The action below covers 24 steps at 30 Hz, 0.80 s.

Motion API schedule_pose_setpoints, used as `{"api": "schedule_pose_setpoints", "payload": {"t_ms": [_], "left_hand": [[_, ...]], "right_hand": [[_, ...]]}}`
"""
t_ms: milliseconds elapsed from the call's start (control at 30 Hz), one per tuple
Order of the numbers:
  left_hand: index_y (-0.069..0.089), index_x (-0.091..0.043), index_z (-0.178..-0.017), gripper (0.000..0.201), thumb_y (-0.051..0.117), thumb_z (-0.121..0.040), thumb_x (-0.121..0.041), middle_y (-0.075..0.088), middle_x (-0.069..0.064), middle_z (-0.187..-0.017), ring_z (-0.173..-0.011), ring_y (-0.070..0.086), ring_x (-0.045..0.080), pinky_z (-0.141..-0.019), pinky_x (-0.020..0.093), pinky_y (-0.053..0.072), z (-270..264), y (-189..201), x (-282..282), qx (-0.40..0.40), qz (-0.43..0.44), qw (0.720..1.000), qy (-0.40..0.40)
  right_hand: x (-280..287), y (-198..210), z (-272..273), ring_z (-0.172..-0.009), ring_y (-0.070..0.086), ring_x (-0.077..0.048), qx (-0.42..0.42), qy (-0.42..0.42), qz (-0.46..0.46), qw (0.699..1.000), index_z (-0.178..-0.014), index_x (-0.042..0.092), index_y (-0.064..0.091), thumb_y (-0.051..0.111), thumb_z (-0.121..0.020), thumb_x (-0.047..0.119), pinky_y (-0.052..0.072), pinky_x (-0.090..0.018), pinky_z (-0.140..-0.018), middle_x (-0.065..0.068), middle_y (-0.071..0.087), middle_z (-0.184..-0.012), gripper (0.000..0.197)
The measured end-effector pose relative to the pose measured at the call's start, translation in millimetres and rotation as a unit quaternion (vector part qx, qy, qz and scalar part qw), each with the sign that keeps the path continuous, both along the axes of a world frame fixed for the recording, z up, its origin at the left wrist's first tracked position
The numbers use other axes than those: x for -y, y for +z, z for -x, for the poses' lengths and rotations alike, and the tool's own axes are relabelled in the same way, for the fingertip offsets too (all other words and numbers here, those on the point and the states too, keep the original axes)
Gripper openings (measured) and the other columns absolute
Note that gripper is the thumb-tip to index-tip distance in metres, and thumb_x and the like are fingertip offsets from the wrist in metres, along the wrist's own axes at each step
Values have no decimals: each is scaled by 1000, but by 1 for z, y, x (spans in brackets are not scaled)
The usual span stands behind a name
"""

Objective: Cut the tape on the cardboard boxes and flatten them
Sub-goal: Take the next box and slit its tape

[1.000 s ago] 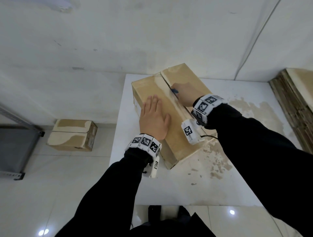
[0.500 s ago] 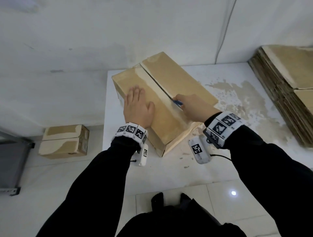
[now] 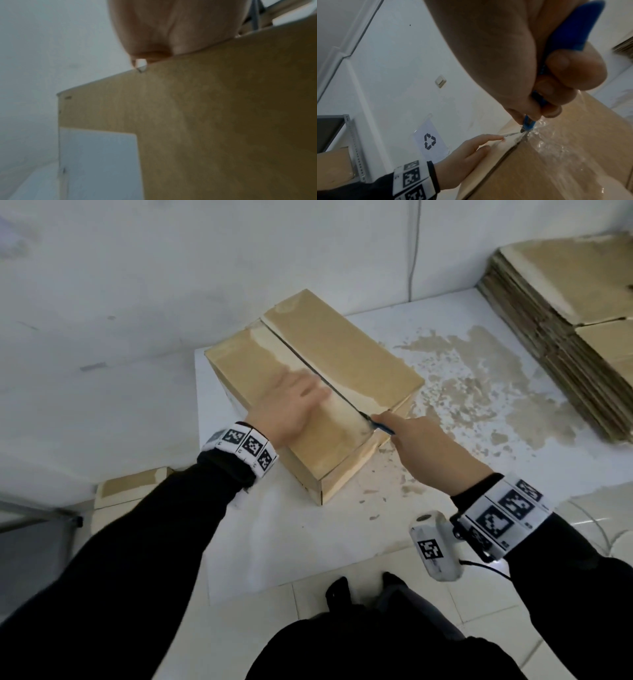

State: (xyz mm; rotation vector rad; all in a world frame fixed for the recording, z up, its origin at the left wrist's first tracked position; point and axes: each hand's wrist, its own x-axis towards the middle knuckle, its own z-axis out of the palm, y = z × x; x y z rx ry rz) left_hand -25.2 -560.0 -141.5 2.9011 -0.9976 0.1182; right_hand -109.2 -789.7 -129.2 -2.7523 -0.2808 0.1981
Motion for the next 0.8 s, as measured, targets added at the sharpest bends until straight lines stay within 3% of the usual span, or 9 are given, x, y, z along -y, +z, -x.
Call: {"api": "schedule_pose_setpoints", "payload": {"t_ms": [67, 133, 200, 333, 433, 567, 633, 700, 800], "left_hand": [[58, -7, -120, 44, 29, -91, -22, 57, 17, -120, -111, 53, 33, -94, 45, 44, -6, 5, 8, -6, 8, 995, -98], [58, -8, -114, 46, 25, -90, -31, 55, 13, -115, -102, 51, 28, -81, 41, 47, -14, 8, 16, -17, 0, 994, -104], [57, -8, -106, 40, 28, -89, -30, 54, 12, -111, -97, 49, 28, -77, 42, 46, -19, 6, 21, 0, -3, 994, -108], [58, -9, -100, 27, 39, -92, -26, 54, 8, -98, -90, 46, 26, -78, 38, 39, -27, -5, 22, 8, 44, 991, -129], [58, -12, -96, 32, 36, -92, -35, 52, 5, -96, -93, 45, 25, -87, 39, 34, -29, -7, 24, 14, 50, 990, -128], [53, -13, -88, 29, 41, -89, -40, 51, 1, -91, -90, 43, 22, -86, 34, 31, -32, -9, 25, 2, 108, 987, -121], [53, -12, -87, 29, 42, -89, -38, 52, 2, -89, -88, 43, 21, -85, 34, 32, -32, -9, 24, 4, 133, 983, -123], [54, -10, -86, 31, 41, -88, -38, 54, 3, -88, -86, 44, 21, -86, 36, 33, -32, -8, 24, 1, 147, 981, -127], [52, -9, -86, 33, 38, -89, -39, 54, 4, -87, -86, 45, 22, -87, 38, 33, -32, -7, 24, 1, 149, 980, -130]], "right_hand": [[-2, 1, 3, -48, 39, -19, 12, -6, 4, 1000, -136, 18, 45, 40, -90, -9, 35, -35, -48, -11, 53, -67, 53], [-5, 3, 5, -46, 35, -16, 19, -13, 12, 1000, -137, 18, 44, 38, -91, -8, 30, -33, -47, -6, 47, -62, 54], [-9, 6, 4, -47, 33, -15, 20, -15, 23, 999, -137, 19, 42, 37, -90, -9, 27, -32, -46, -2, 42, -61, 55], [-4, 9, 7, -50, 35, -14, 25, -29, 48, 998, -137, 26, 42, 36, -91, -4, 24, -29, -44, -3, 47, -67, 56], [8, 13, 16, -52, 39, -16, 20, -52, 39, 998, -136, 34, 44, 38, -94, 3, 22, -28, -44, -4, 50, -71, 52], [12, 14, 19, -52, 45, -19, -41, -64, -85, 993, -135, 32, 49, 38, -97, 7, 35, -28, -49, -1, 55, -69, 46], [15, 13, 16, -50, 43, -16, -86, -77, -152, 982, -135, 31, 50, 38, -99, 9, 36, -19, -46, -2, 59, -70, 44], [17, 11, 13, -49, 42, -13, -105, -84, -180, 975, -135, 31, 49, 37, -99, 10, 36, -13, -43, -5, 62, -74, 43], [14, 11, 9, -48, 40, -10, -116, -90, -205, 968, -135, 32, 49, 37, -99, 10, 35, -12, -43, -5, 62, -74, 43]]}}
